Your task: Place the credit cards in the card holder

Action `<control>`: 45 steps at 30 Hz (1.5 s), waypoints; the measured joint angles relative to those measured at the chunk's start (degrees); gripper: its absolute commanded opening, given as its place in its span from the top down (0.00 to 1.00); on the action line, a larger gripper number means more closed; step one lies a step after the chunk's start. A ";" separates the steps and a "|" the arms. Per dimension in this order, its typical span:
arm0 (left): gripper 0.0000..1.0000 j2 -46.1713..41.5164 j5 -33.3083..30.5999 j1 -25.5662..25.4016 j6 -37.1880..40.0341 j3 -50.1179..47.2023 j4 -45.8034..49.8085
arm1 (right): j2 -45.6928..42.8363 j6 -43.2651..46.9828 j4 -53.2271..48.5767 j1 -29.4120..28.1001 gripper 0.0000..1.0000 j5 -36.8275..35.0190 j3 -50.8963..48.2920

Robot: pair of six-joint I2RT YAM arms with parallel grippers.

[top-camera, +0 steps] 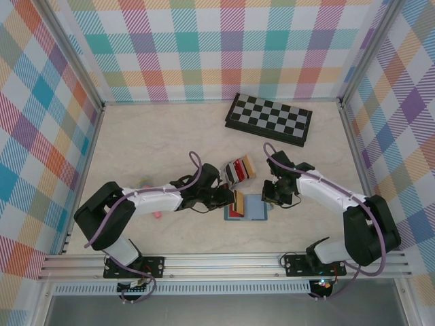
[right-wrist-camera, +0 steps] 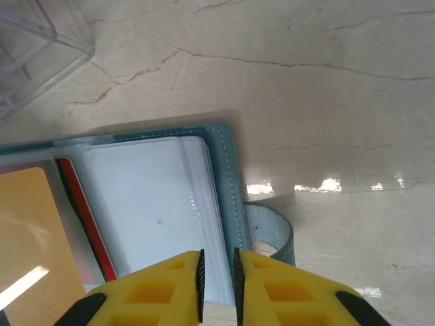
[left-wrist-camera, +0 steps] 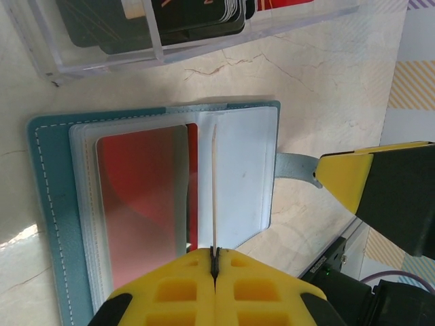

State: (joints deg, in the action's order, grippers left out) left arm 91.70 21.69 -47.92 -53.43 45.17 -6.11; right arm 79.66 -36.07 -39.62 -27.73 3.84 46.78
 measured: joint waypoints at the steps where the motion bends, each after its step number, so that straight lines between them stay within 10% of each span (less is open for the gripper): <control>1: 1.00 0.26 0.00 -0.02 0.15 0.28 0.00 | 0.63 0.15 -0.13 0.00 0.81 -0.24 0.07; 45: 1.00 8.85 -1.66 -3.34 0.59 2.93 -6.23 | 8.33 1.03 2.97 0.37 0.83 -1.03 -1.66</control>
State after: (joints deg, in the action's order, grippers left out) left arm 100.55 20.03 -51.27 -52.84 48.10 -12.34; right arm 87.99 -35.05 -36.64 -27.35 2.81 45.12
